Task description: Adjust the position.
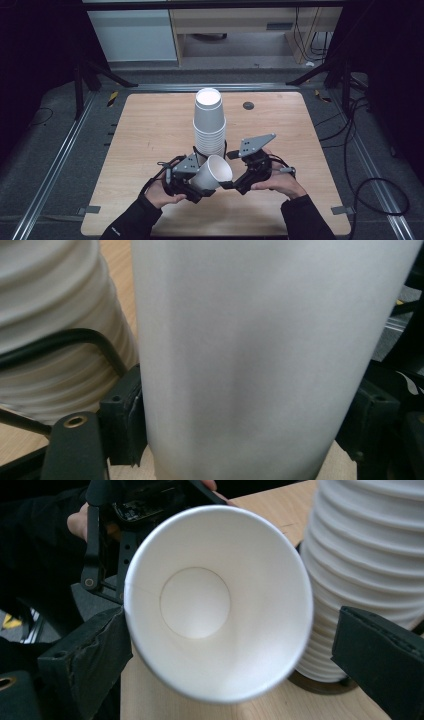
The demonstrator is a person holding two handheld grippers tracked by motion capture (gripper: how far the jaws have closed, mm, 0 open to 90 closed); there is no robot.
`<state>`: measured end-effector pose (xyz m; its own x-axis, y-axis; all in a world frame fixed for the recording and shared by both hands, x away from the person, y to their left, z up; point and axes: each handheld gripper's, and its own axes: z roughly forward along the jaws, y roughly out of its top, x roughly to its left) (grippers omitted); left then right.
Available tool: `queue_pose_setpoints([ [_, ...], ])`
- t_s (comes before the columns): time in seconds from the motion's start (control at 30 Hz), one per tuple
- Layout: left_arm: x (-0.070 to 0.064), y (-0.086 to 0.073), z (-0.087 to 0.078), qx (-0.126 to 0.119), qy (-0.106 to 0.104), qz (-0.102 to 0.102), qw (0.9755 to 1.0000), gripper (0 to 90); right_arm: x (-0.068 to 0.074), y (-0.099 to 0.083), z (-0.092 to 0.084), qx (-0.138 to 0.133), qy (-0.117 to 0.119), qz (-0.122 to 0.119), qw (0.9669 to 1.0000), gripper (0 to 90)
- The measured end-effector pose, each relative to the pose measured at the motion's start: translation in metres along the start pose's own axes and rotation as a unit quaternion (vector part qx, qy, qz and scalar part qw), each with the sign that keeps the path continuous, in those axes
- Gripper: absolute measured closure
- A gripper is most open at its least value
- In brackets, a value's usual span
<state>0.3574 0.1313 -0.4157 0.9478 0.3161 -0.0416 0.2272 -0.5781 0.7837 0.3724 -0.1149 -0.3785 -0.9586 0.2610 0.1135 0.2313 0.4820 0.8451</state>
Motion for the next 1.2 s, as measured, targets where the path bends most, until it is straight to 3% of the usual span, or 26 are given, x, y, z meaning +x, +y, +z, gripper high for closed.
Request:
queue_pose_setpoints([
  [0.1,0.001,0.0,-0.001,-0.003,0.002,0.001,1.0,21.9,0.0,-0.006,-0.006,-0.01,-0.008,0.011,0.9999,2.7],
  [0.33,-0.002,0.001,0.003,-0.011,0.009,-0.003,0.9999,21.9,0.002,-0.018,-0.007,-0.029,0.008,0.029,0.9991,2.7],
  [0.8,-0.01,0.005,0.01,-0.016,0.004,0.007,0.9998,21.9,0.001,-0.018,0.008,-0.034,0.008,0.042,0.9985,2.9],
  [1.2,-0.015,0.008,0.013,-0.014,0.004,0.018,0.9997,21.9,0.003,-0.017,0.017,-0.036,0.022,0.036,0.9985,4.3],
])
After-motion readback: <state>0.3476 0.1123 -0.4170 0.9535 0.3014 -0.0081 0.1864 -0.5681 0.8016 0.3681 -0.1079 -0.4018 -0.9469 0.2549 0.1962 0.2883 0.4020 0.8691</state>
